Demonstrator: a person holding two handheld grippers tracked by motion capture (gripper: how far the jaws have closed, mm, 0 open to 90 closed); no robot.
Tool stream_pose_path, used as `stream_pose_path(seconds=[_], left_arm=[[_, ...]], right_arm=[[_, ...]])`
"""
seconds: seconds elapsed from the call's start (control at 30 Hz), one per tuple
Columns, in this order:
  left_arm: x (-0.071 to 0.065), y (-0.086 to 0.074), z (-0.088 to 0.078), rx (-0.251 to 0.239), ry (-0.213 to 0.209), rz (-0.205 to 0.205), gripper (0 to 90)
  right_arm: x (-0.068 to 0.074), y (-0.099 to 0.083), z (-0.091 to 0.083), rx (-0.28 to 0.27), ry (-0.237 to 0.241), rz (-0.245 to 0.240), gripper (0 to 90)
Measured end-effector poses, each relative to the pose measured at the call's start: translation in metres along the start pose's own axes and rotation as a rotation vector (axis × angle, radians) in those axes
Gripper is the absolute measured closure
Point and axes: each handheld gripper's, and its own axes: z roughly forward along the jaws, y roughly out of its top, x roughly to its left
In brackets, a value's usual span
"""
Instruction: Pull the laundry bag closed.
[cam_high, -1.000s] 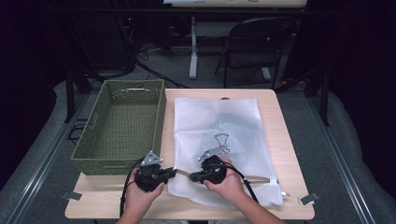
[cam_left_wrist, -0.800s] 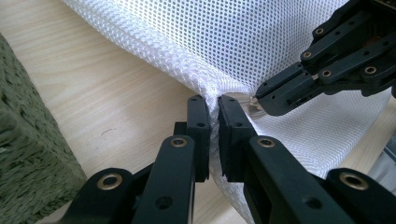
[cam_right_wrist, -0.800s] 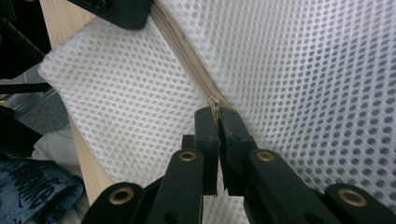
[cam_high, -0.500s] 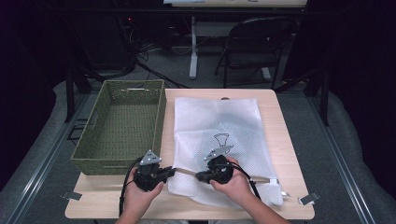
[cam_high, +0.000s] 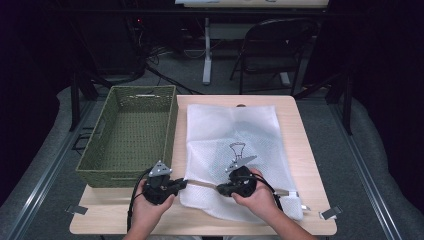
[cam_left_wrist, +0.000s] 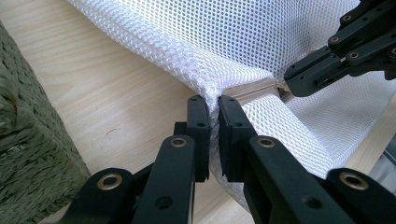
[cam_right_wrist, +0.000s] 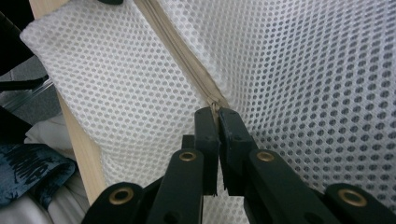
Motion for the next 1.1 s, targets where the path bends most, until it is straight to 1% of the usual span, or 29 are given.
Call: stream_pose_path(seconds=[0.13, 0.27, 0.3, 0.4, 0.6, 0.63, 0.73, 0.77, 0.8, 0.83, 0.87, 0.93, 1.0, 1.1], left_arm=[[0.000, 0.000, 0.000, -0.001, 0.004, 0.006, 84.6], [0.002, -0.001, 0.000, 0.003, 0.004, -0.003, 84.6], [0.002, -0.001, -0.001, 0.005, 0.008, 0.001, 84.5], [0.002, -0.002, 0.000, 0.002, 0.007, -0.011, 84.6], [0.002, -0.002, 0.000, 0.000, 0.007, -0.013, 84.5], [0.003, -0.002, 0.000, 0.001, 0.009, -0.006, 84.5], [0.004, -0.002, -0.001, 0.004, 0.008, -0.005, 84.5], [0.004, -0.003, -0.001, 0.006, 0.007, -0.014, 84.5], [0.004, -0.003, -0.001, 0.006, 0.008, -0.014, 84.5], [0.004, -0.003, -0.001, 0.007, 0.010, -0.010, 84.5], [0.004, -0.003, -0.001, 0.004, 0.011, -0.013, 84.5], [0.004, -0.003, 0.000, 0.002, 0.012, -0.019, 84.5], [0.005, -0.003, -0.001, 0.002, 0.016, -0.011, 84.5], [0.005, -0.004, -0.001, 0.006, 0.015, -0.010, 84.5]], right_arm=[[-0.003, -0.005, -0.002, 0.005, 0.000, 0.012, 87.2], [-0.006, -0.011, -0.004, 0.014, -0.010, 0.018, 87.2], [-0.007, -0.013, -0.004, 0.018, -0.011, 0.022, 87.2], [-0.010, -0.017, -0.006, 0.019, -0.020, 0.027, 87.2], [-0.013, -0.025, -0.013, 0.024, -0.037, 0.034, 87.2], [-0.014, -0.027, -0.015, 0.026, -0.045, 0.032, 87.2], [-0.017, -0.031, -0.019, 0.025, -0.053, 0.050, 87.2], [-0.019, -0.033, -0.020, 0.023, -0.058, 0.047, 87.2], [-0.020, -0.034, -0.021, 0.023, -0.058, 0.057, 87.2], [-0.021, -0.035, -0.022, 0.024, -0.065, 0.051, 87.2], [-0.022, -0.036, -0.024, 0.023, -0.069, 0.059, 87.2], [-0.024, -0.039, -0.026, 0.025, -0.078, 0.061, 87.2], [-0.026, -0.040, -0.029, 0.022, -0.080, 0.070, 87.2], [-0.029, -0.044, -0.033, 0.019, -0.087, 0.077, 87.2]])
